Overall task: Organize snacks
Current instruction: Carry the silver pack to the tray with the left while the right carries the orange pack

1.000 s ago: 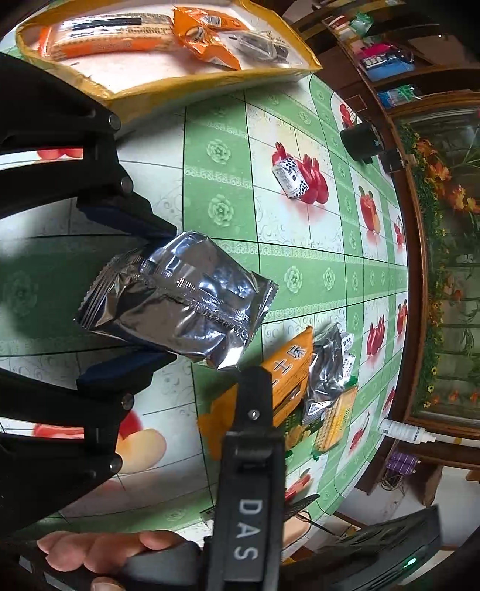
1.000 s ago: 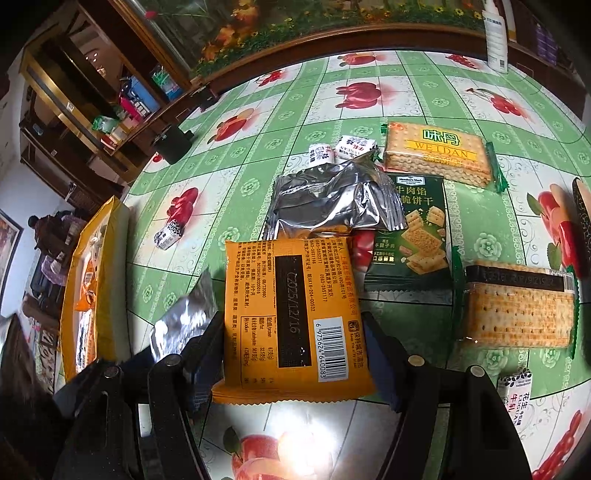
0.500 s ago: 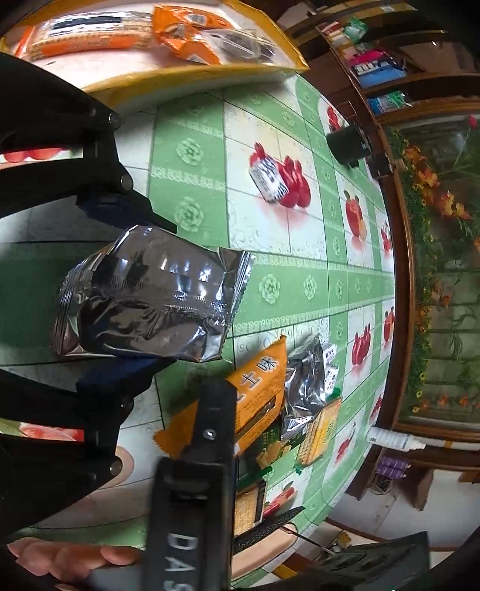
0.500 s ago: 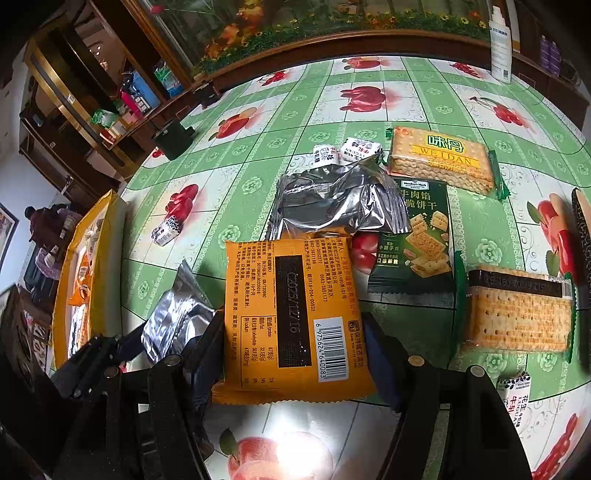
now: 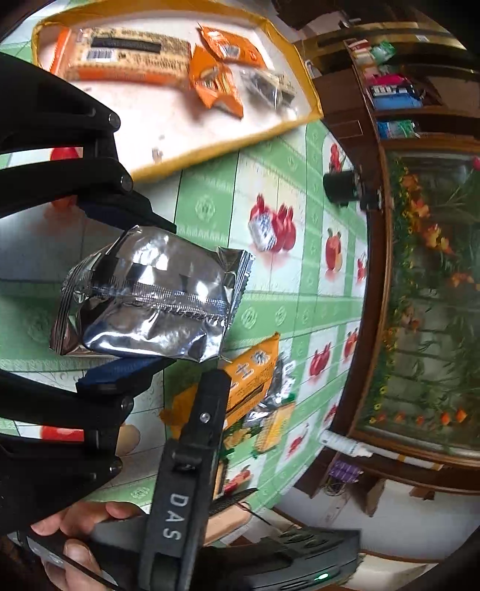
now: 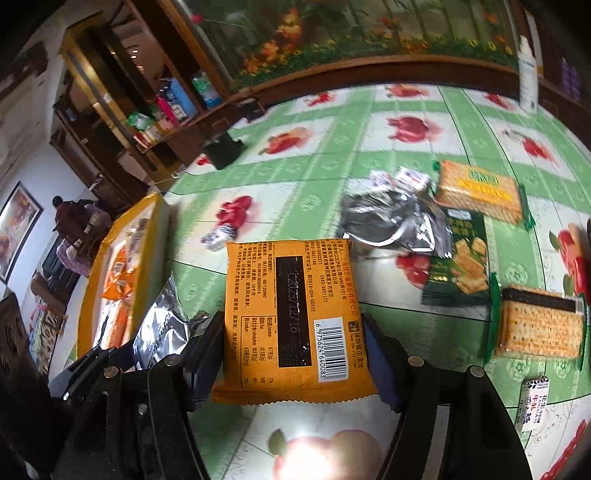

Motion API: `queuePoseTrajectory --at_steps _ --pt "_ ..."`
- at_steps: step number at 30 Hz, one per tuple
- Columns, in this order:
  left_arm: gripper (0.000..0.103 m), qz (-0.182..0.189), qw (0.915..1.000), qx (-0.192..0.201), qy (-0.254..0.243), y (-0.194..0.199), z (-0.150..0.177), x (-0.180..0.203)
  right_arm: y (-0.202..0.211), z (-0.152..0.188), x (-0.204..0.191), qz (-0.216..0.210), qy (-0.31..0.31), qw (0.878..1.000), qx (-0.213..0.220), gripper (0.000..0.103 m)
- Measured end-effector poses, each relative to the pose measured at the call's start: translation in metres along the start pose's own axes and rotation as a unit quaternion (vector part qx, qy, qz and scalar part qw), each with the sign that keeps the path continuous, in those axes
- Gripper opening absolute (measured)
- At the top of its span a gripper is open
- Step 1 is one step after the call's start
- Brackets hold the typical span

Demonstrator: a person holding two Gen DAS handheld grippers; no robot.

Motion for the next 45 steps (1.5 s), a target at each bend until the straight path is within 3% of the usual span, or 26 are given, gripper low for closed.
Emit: queuePoseTrajectory --at_steps 11,18,26,34,39,45 --pt "0.06 -0.007 0.9966 0.043 0.07 0.039 -0.006 -0.062 0.014 0.002 -0.029 -0.024 0.052 0.997 0.046 0.074" --pt "0.06 -0.025 0.9899 0.056 0.128 0.053 -0.003 -0.114 0.014 0.012 -0.066 -0.074 0.086 0.992 0.047 0.075" --pt "0.061 -0.038 0.9862 0.069 0.146 0.076 -0.012 -0.148 0.007 0.018 -0.124 -0.1 0.123 0.987 0.029 0.075" --pt "0.061 -0.067 0.9799 0.068 0.175 0.08 -0.014 -0.199 -0.015 0.0 -0.194 -0.136 0.128 0.982 0.032 0.075" --pt "0.061 -0.069 0.9773 0.051 0.194 0.06 -0.011 -0.224 -0.049 0.005 -0.214 -0.115 0.14 0.983 0.022 0.075" --pt "0.061 -0.065 0.9769 0.03 0.201 0.032 -0.01 -0.233 -0.078 0.017 -0.205 -0.087 0.156 0.984 -0.011 0.075"
Point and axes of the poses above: each gripper's, at about its wrist camera, not at the fingertips, and y roughly against the way its jaws point, x to its right, z to its underside, the point moved 2 cm from there along -y, roughly the way its jaws point, and after that the axes turned 5 degrees about -x, right-handed, at the moved point
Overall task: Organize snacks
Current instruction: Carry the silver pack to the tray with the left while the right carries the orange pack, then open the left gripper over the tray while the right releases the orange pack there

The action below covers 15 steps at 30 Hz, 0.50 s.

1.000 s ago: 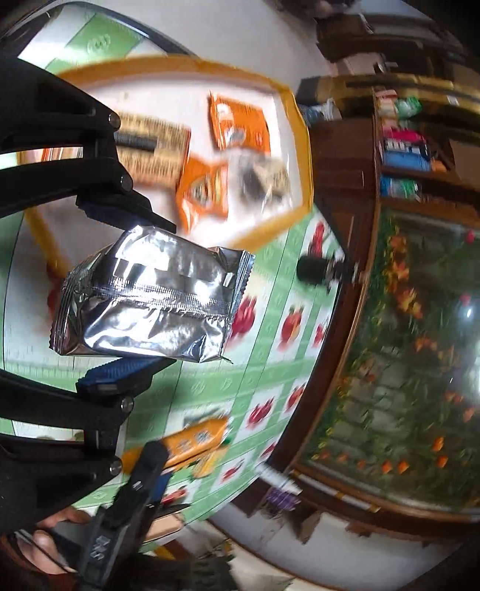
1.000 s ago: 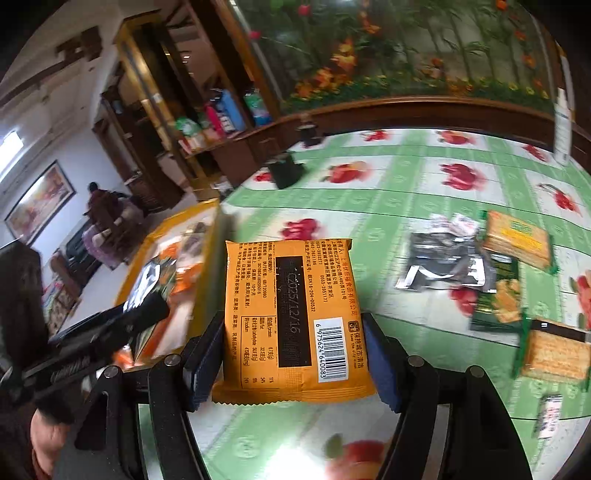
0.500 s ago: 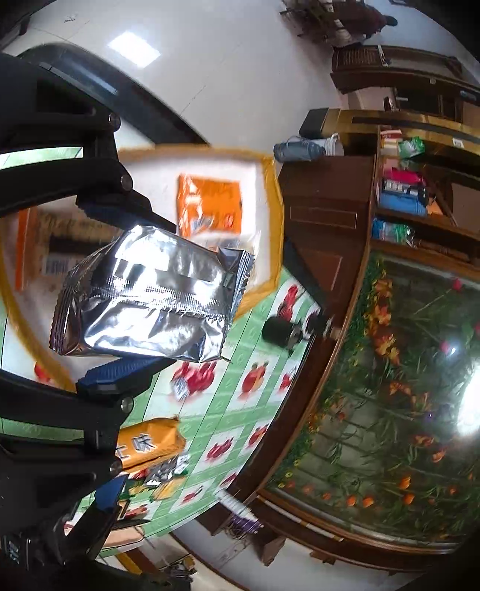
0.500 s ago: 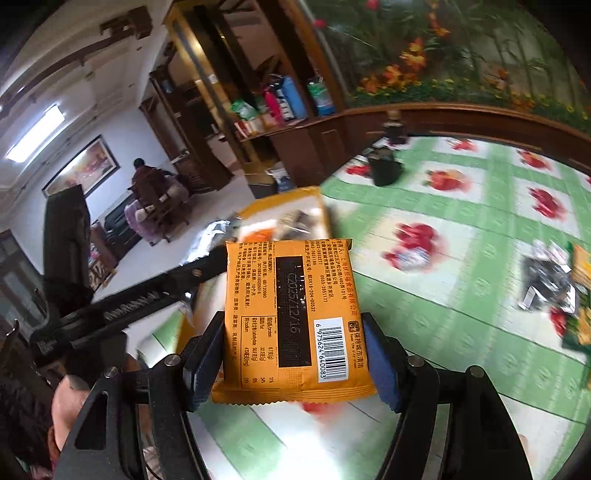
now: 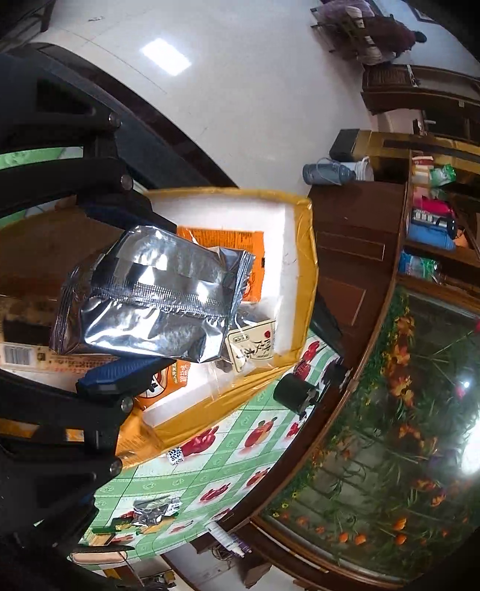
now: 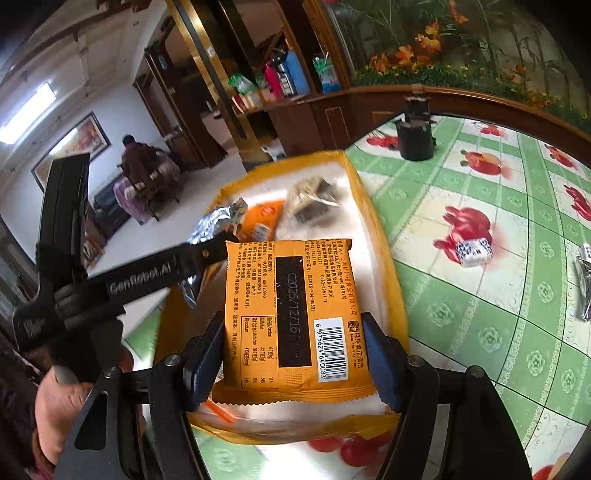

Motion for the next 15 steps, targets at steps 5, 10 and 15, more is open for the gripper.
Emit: queuePoseTrajectory --at_steps 5,10,15 --pt "0.061 -0.021 0.9996 -0.006 -0.016 -0.002 0.001 0.005 -0.008 0.005 -0.003 0.006 0.016 1.0 -0.008 0.075" --pt "0.061 -0.03 0.9992 -0.01 -0.025 -0.004 0.001 0.009 -0.014 0.01 -0.01 0.022 0.043 0.999 -0.015 0.075" --pt "0.065 -0.026 0.9993 -0.012 -0.023 -0.007 -0.001 0.013 -0.014 0.013 -0.013 0.037 0.053 0.998 -0.015 0.075"
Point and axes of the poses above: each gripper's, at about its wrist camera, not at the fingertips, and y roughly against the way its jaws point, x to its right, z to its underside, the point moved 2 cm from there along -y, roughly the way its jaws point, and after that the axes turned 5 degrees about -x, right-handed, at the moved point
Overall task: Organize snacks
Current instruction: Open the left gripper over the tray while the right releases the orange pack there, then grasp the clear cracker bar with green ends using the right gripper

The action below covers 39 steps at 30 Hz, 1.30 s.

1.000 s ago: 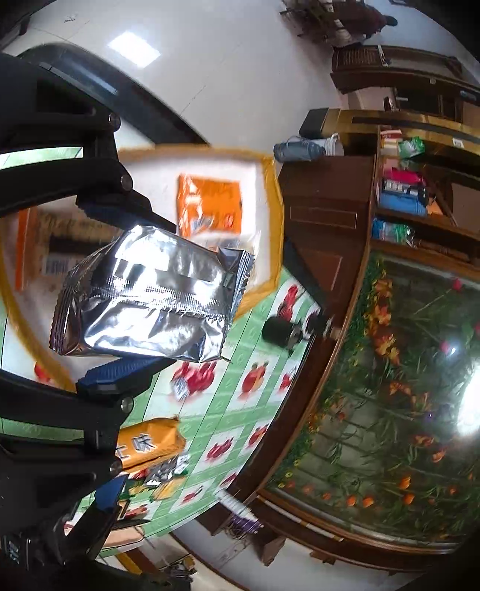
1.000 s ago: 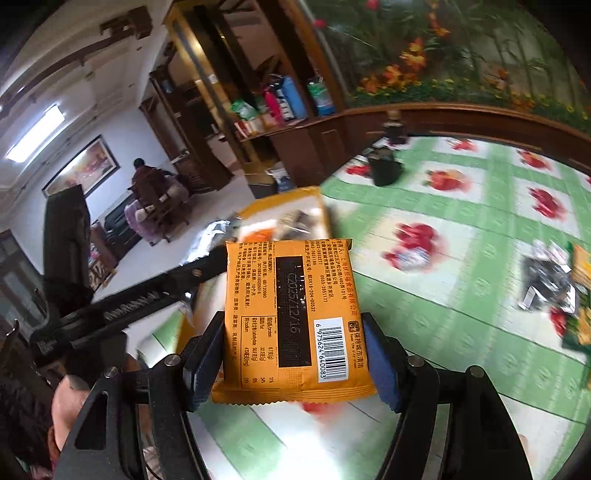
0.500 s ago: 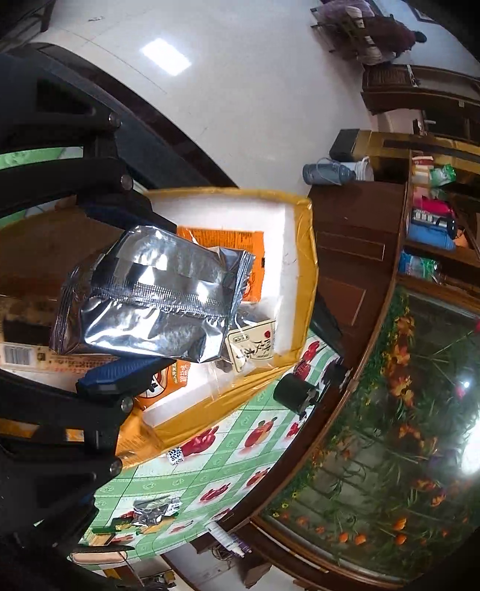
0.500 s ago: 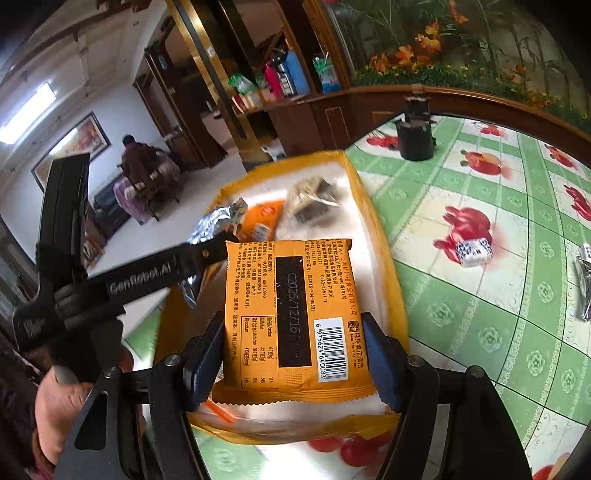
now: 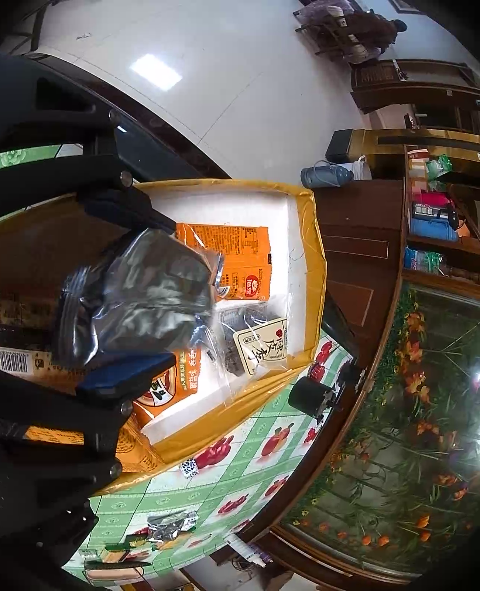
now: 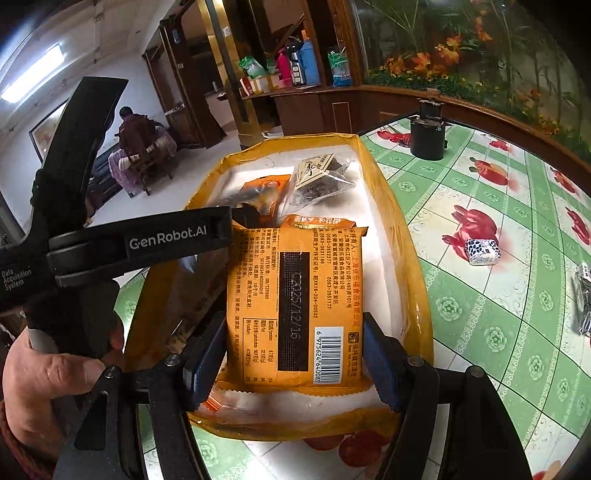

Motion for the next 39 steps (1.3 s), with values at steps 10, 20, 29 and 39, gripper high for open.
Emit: queuePoseTrajectory --at_steps 10,20,29,39 --pt "0.075 0.023 0.9995 0.006 0.019 0.008 -0.001 -0.002 0.006 0.002 -0.001 0.007 0.011 1.0 0.002 0.075" --pt "0.081 0.024 0.999 0.035 0.009 0.043 -0.003 0.013 0.029 -0.001 0.001 -0.012 -0.001 0.999 0.035 0.075" --pt "0.083 0.051 0.9974 0.043 -0.028 0.074 0.013 0.052 0.066 -0.002 0.034 -0.055 -0.066 0.994 0.06 0.075" --pt "0.083 0.141 0.9807 -0.007 -0.135 0.057 0.087 0.165 0.144 0.053 0.168 0.025 -0.198 0.974 0.103 0.075"
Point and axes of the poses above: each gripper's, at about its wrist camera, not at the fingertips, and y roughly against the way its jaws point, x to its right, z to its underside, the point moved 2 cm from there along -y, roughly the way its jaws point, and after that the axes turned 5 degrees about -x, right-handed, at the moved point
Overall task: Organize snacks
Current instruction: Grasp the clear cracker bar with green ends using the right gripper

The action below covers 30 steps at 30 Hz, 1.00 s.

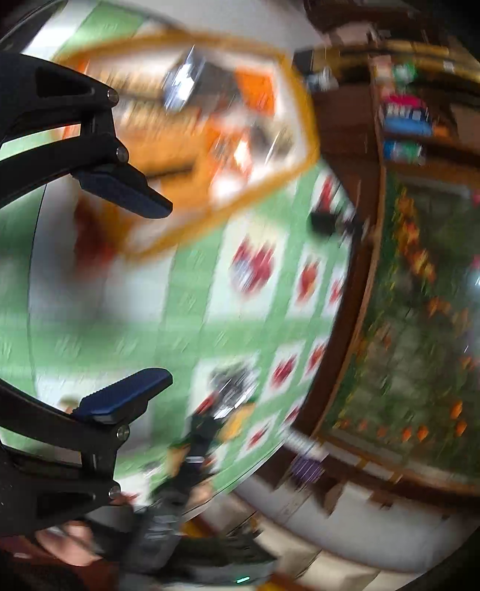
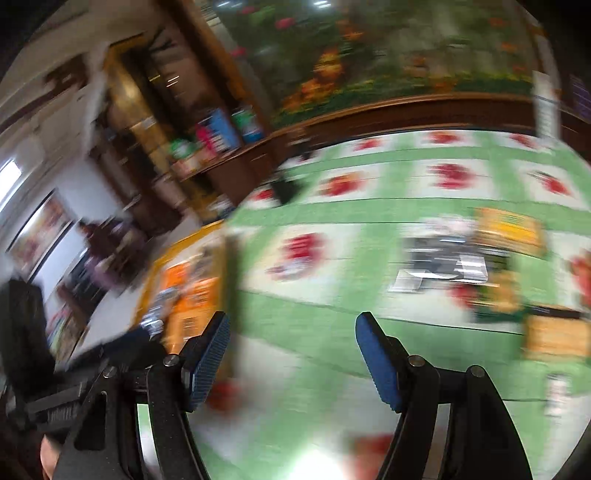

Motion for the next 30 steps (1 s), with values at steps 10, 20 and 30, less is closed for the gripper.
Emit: queuePoseTrajectory --at_steps 10,20,30 --pt "0.083 0.02 0.9959 -0.07 -0.053 -0.06 0.037 0.043 0.067 0.017 0.134 0.156 -0.087 0.984 0.013 0.06" --pt "0.083 0.03 0.9943 -0.086 -0.054 -0.065 0.041 0.042 0.028 -0.013 0.178 0.245 -0.066 0.967 -0.031 0.05" --pt "0.083 0.042 0.9943 -0.085 -0.05 -0.063 0.04 0.041 0.041 0.038 0.128 0.045 -0.088 0.991 -0.089 0.05"
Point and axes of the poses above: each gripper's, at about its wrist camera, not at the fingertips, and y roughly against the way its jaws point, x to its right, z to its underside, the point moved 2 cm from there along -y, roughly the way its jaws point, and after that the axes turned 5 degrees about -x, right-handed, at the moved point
